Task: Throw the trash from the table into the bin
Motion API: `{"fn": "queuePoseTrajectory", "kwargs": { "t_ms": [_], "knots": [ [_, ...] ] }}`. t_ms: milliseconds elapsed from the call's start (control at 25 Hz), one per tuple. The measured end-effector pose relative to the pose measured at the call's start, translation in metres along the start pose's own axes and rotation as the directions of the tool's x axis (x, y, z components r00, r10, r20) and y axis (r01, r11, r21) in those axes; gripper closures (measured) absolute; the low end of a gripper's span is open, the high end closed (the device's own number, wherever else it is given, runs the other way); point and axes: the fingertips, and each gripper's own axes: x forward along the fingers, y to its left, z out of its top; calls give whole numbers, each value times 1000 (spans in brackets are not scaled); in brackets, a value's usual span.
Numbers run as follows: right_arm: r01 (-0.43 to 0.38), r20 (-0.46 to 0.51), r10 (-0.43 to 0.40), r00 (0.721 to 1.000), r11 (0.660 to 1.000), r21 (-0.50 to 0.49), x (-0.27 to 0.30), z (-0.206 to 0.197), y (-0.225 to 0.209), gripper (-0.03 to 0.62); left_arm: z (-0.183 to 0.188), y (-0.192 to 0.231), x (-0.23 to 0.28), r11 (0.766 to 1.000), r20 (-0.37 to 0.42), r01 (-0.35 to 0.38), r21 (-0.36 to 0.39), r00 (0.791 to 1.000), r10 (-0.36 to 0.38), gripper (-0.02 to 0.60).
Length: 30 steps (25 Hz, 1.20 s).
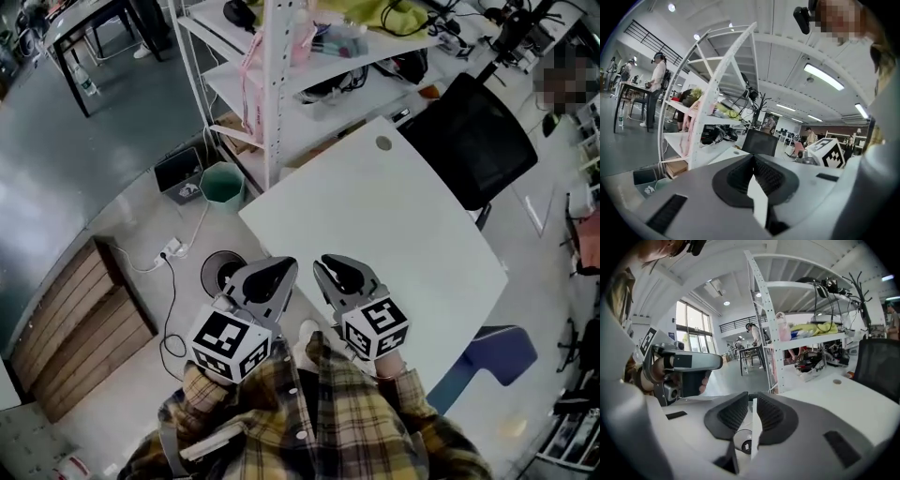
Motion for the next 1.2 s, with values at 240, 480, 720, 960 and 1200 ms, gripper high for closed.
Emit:
{"fn": "queuePoseTrajectory", "kwargs": {
  "t_ms": [240,480,720,960,1200],
  "knots": [
    [68,87,-67,994,998,-12,-89,2,-45,582,-5,-95,58,996,-4,88,31,996,-88,574],
    [118,114,-118,986,993,2,-135,-5,-61,595,-20,-147,77,984,-63,170,58,984,-166,573],
    [157,145,-157,977,988,11,-149,5,-58,595,-11,-159,77,975,-62,207,82,977,-203,574],
    [182,157,-184,970,983,30,-156,9,-58,595,-10,-159,76,973,-68,216,82,975,-211,574],
    [198,149,-202,968,979,42,-155,9,-57,595,-7,-156,76,969,-70,231,85,972,-226,574]
  ]
}}
